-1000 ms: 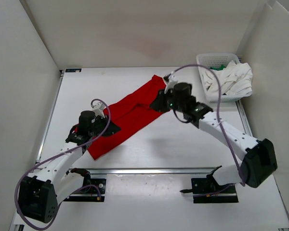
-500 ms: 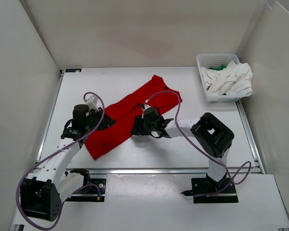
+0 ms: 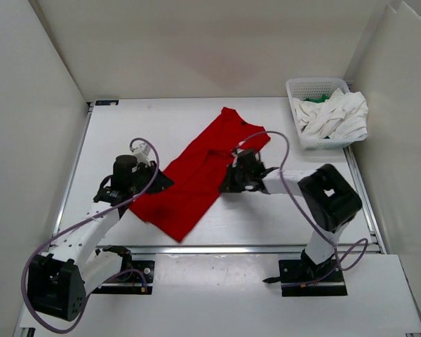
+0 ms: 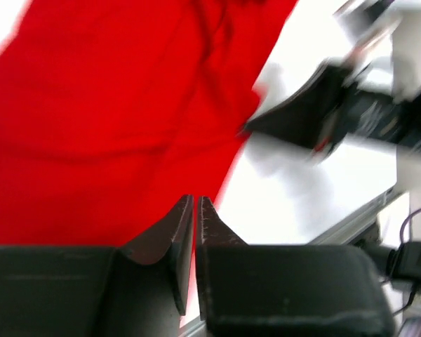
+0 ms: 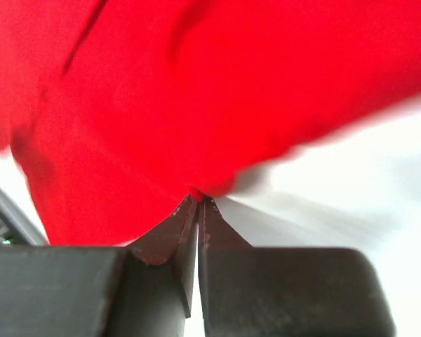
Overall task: Fold and stack the t-shirts
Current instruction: Rotate the tshirt 90 degrees, then grab the bottom of the folded rectangular tshirt with both arms
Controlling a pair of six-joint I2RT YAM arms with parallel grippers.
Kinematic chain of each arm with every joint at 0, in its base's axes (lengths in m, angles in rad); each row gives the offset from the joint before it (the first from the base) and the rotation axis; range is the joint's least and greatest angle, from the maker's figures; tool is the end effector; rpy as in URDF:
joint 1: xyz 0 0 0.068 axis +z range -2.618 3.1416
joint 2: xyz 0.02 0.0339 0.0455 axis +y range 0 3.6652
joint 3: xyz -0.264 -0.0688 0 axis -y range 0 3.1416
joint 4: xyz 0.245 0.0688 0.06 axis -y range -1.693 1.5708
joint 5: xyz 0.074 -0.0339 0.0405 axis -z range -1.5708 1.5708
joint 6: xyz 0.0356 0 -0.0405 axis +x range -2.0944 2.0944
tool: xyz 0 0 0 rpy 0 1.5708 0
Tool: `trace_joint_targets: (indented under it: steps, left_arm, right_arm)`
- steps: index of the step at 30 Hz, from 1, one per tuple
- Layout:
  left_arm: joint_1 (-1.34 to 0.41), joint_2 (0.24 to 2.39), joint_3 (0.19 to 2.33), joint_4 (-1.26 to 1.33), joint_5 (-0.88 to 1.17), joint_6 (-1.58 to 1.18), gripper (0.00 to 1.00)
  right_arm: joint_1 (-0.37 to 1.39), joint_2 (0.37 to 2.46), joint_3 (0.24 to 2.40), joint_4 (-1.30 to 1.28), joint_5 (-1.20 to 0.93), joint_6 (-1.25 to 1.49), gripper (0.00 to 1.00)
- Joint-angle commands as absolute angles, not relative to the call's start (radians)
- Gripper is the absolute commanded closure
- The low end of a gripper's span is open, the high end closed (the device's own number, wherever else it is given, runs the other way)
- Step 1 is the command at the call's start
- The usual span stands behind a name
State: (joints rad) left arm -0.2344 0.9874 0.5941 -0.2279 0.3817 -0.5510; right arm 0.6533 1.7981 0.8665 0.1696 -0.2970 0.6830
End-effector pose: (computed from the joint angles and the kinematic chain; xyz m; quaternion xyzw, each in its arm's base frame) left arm 0.2021 -0.0619 0.2331 -0.0520 0.8760 -0.3276 0.3501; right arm 0.2732 0.2222 0.1353 -0.0447 0.9100 0.3479 0.2212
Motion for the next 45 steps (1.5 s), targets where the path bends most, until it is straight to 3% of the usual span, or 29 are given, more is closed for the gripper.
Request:
trace_joint_targets:
  steps: [1,5,11,15,20,26,31,34,37,45]
  left_arm:
    - [-0.314,1.021,0.571,-0.212,0.344,-0.538,0.82]
    - [-0.402,1.065,0.555,-0.207,0.318,-0.537,0.76]
    - [-0.445,1.060,0.462,-0.221,0.302,-0.517,0.56]
    - [-0.500,1.081,0.407,-0.239,0.305,-0.503,0.51]
    - [-0.509,1.014,0.324,-0.256,0.293,-0.514,0.48]
    - [-0.564,1.032,0.318,-0.259,0.282,-0.534,0.48]
    - [-0.586,1.023,0.302,-0.264,0.282,-0.538,0.55]
    - [-0.595,1.012,0.310,-0.288,0.291,-0.537,0.55]
    - [-0.624,0.997,0.311,-0.316,0.290,-0.538,0.48]
    - [-0.652,0.983,0.319,-0.344,0.279,-0.546,0.44]
  right_arm:
    - [0.476,1.683,0.851,-0.062,-0.400,0.459,1.00]
    - [0.313,1.654,0.857,-0.169,-0.486,0.368,0.98]
    - [0.256,1.501,0.746,-0.134,-0.486,0.414,0.66]
    - [0.305,1.332,0.614,-0.161,-0.446,0.446,0.60]
    - [0.431,1.136,0.424,-0.184,-0.416,0.554,0.59]
    - [0.596,1.045,0.292,-0.134,-0.407,0.718,0.61]
    - [0.661,1.020,0.253,-0.086,-0.426,0.805,0.63]
    - [0.669,1.000,0.249,-0.113,-0.423,0.813,0.63]
    - [0.649,0.954,0.230,-0.150,-0.443,0.811,0.63]
    - [0.635,0.900,0.176,-0.114,-0.488,0.834,0.75]
